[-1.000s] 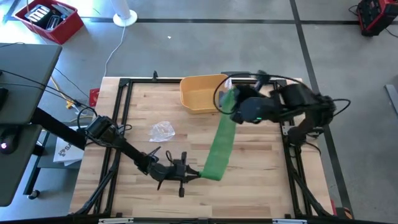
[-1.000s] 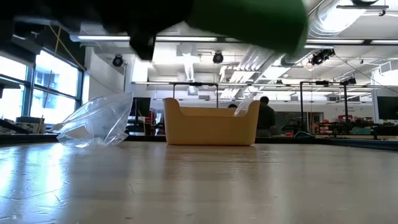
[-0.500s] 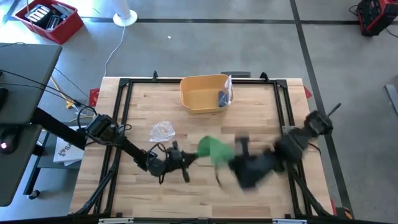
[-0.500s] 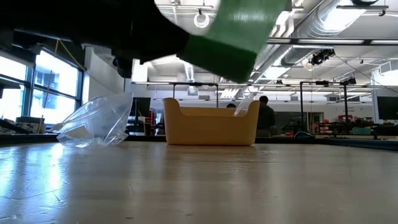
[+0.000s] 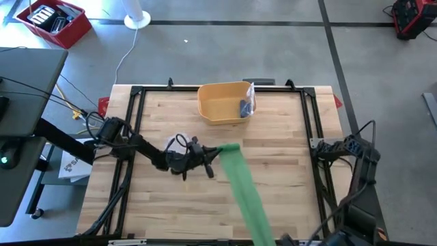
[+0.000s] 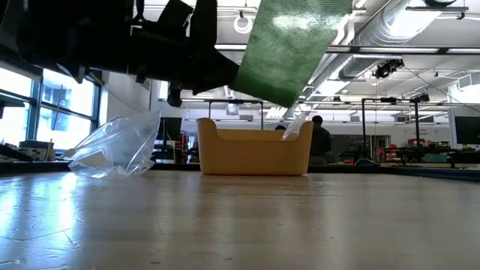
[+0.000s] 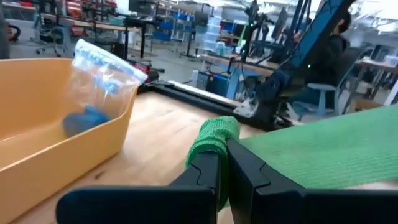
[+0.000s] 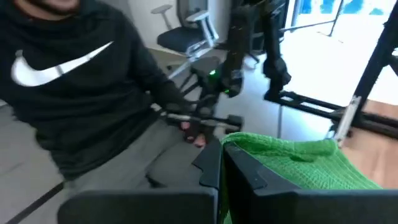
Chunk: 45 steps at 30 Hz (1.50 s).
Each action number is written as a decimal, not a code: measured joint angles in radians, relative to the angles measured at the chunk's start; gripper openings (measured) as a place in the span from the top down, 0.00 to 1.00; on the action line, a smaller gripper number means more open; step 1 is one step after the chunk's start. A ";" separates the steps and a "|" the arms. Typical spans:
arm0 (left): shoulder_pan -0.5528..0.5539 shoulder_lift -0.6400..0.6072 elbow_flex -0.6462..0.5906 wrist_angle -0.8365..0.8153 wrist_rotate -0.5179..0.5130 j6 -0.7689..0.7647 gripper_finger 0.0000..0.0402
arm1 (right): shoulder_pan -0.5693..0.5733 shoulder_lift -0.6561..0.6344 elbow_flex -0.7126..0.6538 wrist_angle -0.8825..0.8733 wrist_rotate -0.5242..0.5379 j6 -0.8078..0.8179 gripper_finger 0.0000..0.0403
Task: Roll bandage
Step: Roll the green bandage
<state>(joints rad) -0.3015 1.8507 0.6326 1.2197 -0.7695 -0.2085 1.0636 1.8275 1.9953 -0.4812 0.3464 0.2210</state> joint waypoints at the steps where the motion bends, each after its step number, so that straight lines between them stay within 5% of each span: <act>1: 0.006 0.000 0.003 0.003 0.010 0.000 0.99 | -0.002 0.000 0.000 0.002 0.016 -0.023 1.00; 8: -0.002 0.010 0.073 -0.048 0.217 0.000 0.99 | -0.039 -0.001 0.095 0.011 0.288 -0.316 1.00; 15: -0.042 0.011 0.158 -0.231 0.287 0.001 0.99 | -0.049 -0.003 0.361 -0.038 0.734 -0.605 1.00; 18: -0.063 0.011 0.176 -0.256 0.334 0.008 0.99 | -0.062 -0.097 0.296 0.053 0.836 -0.716 1.00; 21: -0.094 0.012 0.195 -0.244 0.416 0.035 0.99 | -0.107 -0.197 0.247 -0.029 0.872 -0.630 1.00; 28: -0.177 0.012 0.270 -0.195 0.671 0.020 0.99 | -0.321 -0.361 0.181 -0.580 0.872 -0.072 1.00; 34: -0.235 0.013 0.319 -0.093 0.726 0.056 0.99 | -0.508 -0.420 0.058 -1.096 0.797 0.481 1.00; 45: -0.265 0.013 0.322 0.076 0.788 0.113 0.99 | -0.564 -0.465 -0.663 -0.581 0.354 0.461 1.00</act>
<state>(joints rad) -0.5668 1.8633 0.9550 1.2958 0.0184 -0.0955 0.4991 1.3624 1.3327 -1.0619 0.7004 0.6822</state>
